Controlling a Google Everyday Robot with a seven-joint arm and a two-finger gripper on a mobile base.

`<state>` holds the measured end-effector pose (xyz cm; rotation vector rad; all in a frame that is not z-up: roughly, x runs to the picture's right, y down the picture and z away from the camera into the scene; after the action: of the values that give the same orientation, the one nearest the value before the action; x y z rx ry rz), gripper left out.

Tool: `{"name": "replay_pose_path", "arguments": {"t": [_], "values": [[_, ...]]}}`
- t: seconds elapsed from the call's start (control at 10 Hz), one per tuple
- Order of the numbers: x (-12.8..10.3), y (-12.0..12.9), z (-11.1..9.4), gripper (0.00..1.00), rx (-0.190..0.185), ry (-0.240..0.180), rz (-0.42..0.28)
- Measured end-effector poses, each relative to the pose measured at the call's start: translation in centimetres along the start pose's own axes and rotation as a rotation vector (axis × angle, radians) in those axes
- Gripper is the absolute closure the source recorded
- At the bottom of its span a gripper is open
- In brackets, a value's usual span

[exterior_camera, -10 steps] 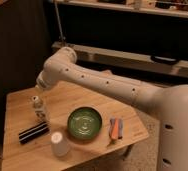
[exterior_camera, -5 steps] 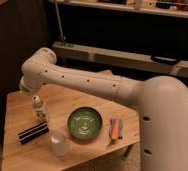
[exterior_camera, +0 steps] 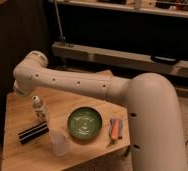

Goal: Knock the bottle over

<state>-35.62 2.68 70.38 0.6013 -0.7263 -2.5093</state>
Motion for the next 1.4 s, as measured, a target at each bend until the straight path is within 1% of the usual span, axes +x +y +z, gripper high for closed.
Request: {"name": "replay_pose_path", "arguments": {"t": [0.1, 0.2, 0.4, 0.6, 0.7, 0.8, 0.9, 1.0, 1.2, 1.4], "values": [[-0.2, 0.2, 0.9, 1.00, -0.009, -0.008, -0.003], [-0.1, 0.2, 1.7, 1.00, -0.010, -0.016, -0.006], [-0.8, 1.5, 2.5, 1.00, -0.020, -0.037, 0.013], [-1.5, 3.0, 3.0, 1.00, -0.030, -0.051, 0.031], [-2.1, 4.3, 3.0, 1.00, -0.041, -0.060, 0.048], [-2.5, 5.0, 3.0, 1.00, -0.046, -0.066, 0.059], [-3.1, 5.7, 2.8, 1.00, -0.049, -0.072, 0.071], [-4.2, 6.2, 2.1, 1.00, -0.049, -0.079, 0.083], [-6.6, 6.4, 0.7, 1.00, -0.053, -0.093, 0.085], [-9.4, 6.7, -1.3, 1.00, -0.076, -0.114, 0.084]]}}
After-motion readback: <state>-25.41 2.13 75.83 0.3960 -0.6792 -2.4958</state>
